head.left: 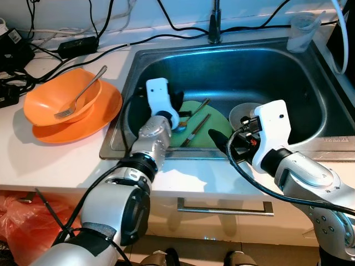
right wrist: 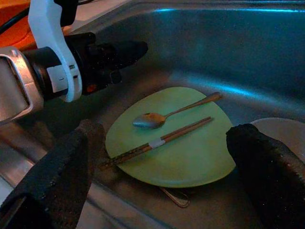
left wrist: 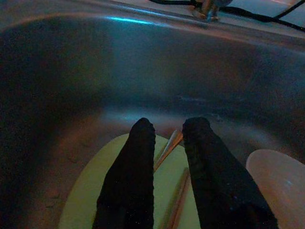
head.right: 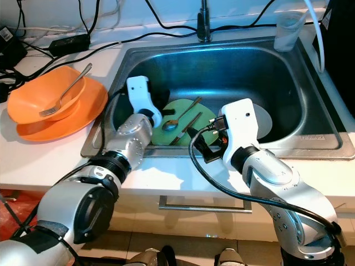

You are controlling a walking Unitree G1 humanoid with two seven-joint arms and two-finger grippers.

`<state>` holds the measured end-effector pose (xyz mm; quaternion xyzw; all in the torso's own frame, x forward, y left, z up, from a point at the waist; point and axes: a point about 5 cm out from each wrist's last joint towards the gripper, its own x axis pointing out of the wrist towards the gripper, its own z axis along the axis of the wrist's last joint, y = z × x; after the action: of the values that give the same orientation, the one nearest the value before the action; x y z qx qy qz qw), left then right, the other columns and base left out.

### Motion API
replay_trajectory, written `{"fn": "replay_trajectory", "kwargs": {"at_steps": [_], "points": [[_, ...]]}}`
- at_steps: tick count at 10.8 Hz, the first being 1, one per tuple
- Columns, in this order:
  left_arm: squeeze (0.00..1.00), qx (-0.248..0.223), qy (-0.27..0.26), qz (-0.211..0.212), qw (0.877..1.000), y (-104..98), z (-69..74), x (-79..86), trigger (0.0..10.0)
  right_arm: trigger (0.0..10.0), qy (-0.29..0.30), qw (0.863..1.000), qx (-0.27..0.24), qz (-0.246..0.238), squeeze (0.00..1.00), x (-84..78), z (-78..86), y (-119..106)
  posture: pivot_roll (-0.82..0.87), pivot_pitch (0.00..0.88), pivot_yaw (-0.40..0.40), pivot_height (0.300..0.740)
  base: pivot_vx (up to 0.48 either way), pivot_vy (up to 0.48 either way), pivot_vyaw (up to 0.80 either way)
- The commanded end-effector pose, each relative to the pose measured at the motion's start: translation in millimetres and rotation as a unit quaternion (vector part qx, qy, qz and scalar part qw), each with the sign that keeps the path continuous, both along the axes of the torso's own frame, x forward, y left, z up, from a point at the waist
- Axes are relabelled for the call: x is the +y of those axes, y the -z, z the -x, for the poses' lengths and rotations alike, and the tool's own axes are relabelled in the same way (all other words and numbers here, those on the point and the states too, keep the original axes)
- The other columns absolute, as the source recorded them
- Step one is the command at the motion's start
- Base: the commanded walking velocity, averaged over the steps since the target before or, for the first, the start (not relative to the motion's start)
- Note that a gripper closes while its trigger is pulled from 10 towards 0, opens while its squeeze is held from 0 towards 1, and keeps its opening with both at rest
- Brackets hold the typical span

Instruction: Kitchen organization

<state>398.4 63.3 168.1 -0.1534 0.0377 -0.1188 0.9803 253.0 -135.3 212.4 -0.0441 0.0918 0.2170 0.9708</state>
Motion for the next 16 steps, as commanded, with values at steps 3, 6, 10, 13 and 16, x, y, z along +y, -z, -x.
{"fn": "replay_trajectory", "kwargs": {"at_steps": [3,6,10,13,16], "points": [[1.00,0.006,-0.006,-0.023,1.000,0.2,-2.0,6.4,10.0,10.0,-0.004,1.000,-0.006,-0.004,0.00,1.9,-1.3,-2.7,-0.24,0.125,0.176,0.740,0.000,0.000,0.00],[1.00,0.010,-0.016,-0.027,0.999,-0.9,-3.5,11.0,10.0,10.0,-0.006,1.000,-0.007,-0.004,0.00,1.5,-2.2,-2.8,-0.24,0.119,0.174,0.740,0.000,0.000,0.00],[1.00,-0.023,-0.017,-0.086,0.996,-10.9,-5.1,6.3,10.0,10.0,-0.012,1.000,-0.008,-0.004,0.00,2.2,-1.7,-3.3,-0.24,0.123,0.164,0.740,0.000,0.000,0.00],[1.00,-0.124,-0.079,-0.234,0.961,-36.4,-9.2,17.3,10.0,10.0,-0.022,1.000,-0.002,0.000,0.00,1.7,0.5,-2.9,-0.23,0.131,0.133,0.740,0.000,0.000,0.00],[1.00,-0.187,-0.125,-0.340,0.913,-50.4,-10.2,32.3,10.0,10.0,-0.039,0.999,0.000,0.003,0.00,2.2,-0.9,-4.8,-0.22,0.128,0.104,0.740,0.000,0.000,0.00]]}}
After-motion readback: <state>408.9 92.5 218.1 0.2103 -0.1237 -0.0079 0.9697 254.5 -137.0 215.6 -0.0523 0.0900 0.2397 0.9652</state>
